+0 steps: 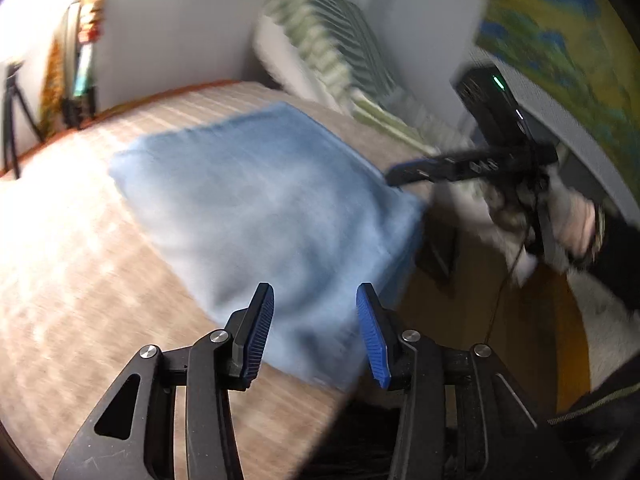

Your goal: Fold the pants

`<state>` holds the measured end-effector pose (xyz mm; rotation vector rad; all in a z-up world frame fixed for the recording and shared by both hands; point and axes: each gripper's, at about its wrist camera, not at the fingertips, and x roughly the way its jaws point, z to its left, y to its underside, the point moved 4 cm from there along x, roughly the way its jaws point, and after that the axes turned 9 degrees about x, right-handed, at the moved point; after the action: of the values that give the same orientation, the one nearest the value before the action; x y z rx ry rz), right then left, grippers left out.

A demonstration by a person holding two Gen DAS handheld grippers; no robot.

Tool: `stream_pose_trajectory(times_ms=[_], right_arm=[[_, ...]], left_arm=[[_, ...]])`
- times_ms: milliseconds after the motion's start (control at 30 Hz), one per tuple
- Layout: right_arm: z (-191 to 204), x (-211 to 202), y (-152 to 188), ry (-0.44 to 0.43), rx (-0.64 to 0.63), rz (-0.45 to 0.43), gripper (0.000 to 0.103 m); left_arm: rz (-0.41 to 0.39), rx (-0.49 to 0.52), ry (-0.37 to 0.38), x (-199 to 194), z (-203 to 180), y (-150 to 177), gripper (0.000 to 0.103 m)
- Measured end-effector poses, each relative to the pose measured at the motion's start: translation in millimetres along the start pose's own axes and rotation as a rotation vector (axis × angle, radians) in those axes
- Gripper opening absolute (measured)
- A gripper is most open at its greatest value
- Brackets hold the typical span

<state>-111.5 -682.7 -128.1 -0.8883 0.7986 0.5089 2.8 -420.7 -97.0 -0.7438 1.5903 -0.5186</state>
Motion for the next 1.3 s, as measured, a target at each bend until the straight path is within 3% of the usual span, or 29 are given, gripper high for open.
stream_pose_trajectory(times_ms=[67, 133, 333, 500, 800, 933, 967, 1033, 1167, 1300], right_arm=[[-8, -2, -14, -0.001, 0.043, -0.026, 0.077], [-17, 3, -28, -0.02, 0.075, -0.028, 0.084], [-50, 36, -58, -0.113, 0.226, 0.047, 0.085], [-66, 59, -63, -0.134, 0.267, 0.099, 0.085], [-66, 63, -59, -0.29, 0.283, 0.112, 0.085], [-53, 67, -51, -0.339, 0.263, 0.143, 0.072], [-48, 68, -50, -0.331, 0.246, 0.145, 0.059], [-40, 70, -48, -0.291, 0.225, 0.159, 0.047], [-28, 60, -53, -0.222, 0.208, 0.13, 0.021], [-13, 44, -60, -0.131, 0.146, 0.101, 0.017]], left_arm=[[-0.013, -0.086, -0.026, -1, 29, -10, 0.044], [-0.023, -0.217, -0.01, 1, 59, -15, 0.051], [0.017, -0.449, 0.036, 22, 99, -6, 0.056], [0.042, -0.503, 0.089, 36, 99, 4, 0.056], [0.029, -0.551, 0.14, 46, 97, 4, 0.056], [0.015, -0.552, 0.148, 50, 97, 4, 0.056], [0.011, -0.547, 0.146, 51, 96, 1, 0.056], [0.013, -0.534, 0.144, 54, 94, -1, 0.054], [0.013, -0.515, 0.127, 58, 94, -6, 0.034], [-0.01, -0.501, 0.11, 55, 94, -11, 0.023]])
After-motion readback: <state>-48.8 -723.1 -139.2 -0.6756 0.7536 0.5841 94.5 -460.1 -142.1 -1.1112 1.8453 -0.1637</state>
